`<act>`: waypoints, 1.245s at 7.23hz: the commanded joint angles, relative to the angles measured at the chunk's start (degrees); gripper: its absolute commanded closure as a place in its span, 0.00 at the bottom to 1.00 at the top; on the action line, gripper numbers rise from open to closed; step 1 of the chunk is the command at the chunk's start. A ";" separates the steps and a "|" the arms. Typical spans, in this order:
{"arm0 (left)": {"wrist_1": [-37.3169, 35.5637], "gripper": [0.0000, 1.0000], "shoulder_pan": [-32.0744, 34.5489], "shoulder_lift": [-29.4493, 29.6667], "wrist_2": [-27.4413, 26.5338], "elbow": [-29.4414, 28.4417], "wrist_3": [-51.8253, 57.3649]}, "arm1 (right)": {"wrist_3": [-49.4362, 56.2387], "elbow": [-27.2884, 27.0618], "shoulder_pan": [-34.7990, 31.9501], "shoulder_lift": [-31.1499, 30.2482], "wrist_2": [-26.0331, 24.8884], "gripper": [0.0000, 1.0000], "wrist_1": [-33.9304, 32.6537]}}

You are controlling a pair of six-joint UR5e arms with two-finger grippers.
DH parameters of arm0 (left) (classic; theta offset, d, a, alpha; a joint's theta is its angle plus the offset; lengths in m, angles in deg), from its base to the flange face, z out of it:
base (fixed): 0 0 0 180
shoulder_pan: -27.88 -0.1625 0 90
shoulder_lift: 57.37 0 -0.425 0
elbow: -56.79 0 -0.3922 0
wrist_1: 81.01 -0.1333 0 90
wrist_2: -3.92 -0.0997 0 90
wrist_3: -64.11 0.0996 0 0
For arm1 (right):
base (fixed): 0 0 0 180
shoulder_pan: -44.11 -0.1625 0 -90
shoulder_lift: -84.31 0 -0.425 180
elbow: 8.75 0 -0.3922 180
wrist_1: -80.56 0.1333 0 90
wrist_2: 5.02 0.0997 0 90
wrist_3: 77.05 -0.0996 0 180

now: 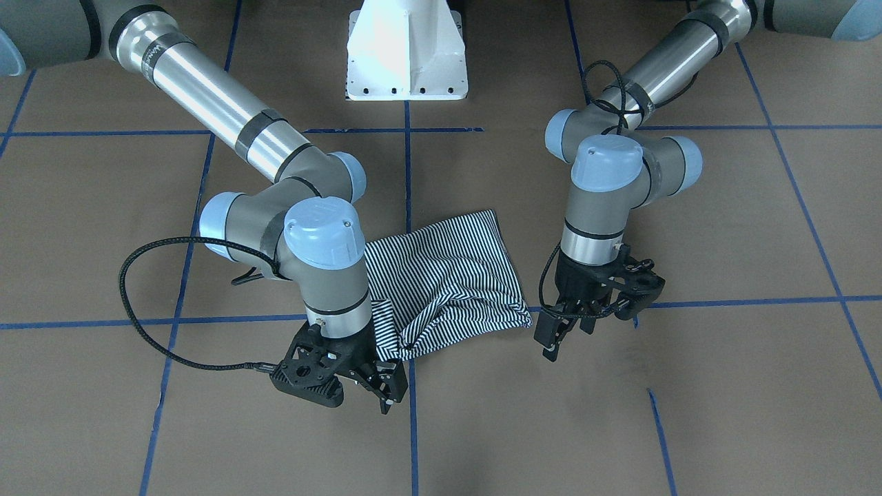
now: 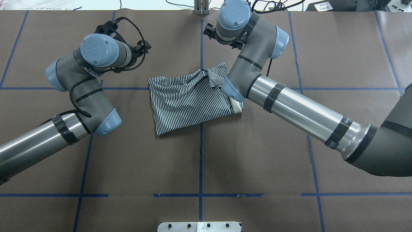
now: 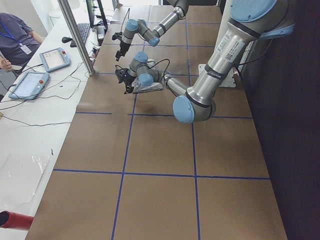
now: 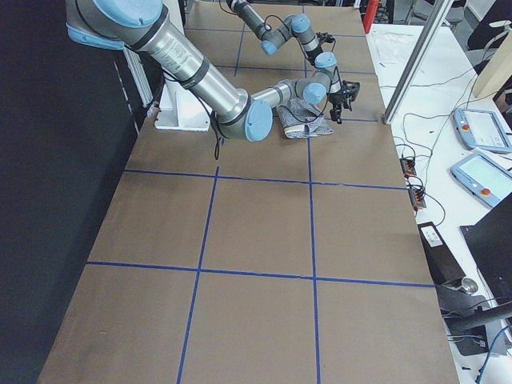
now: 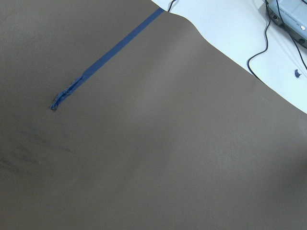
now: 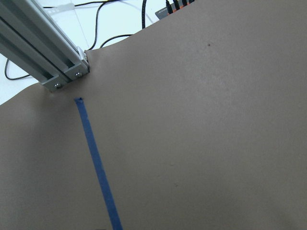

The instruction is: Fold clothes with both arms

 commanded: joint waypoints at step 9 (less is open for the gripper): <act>1.26 0.00 16.64 -4.33 18.77 0.08 19.63 | 16.76 -1.44 8.21 5.64 2.46 0.00 -25.39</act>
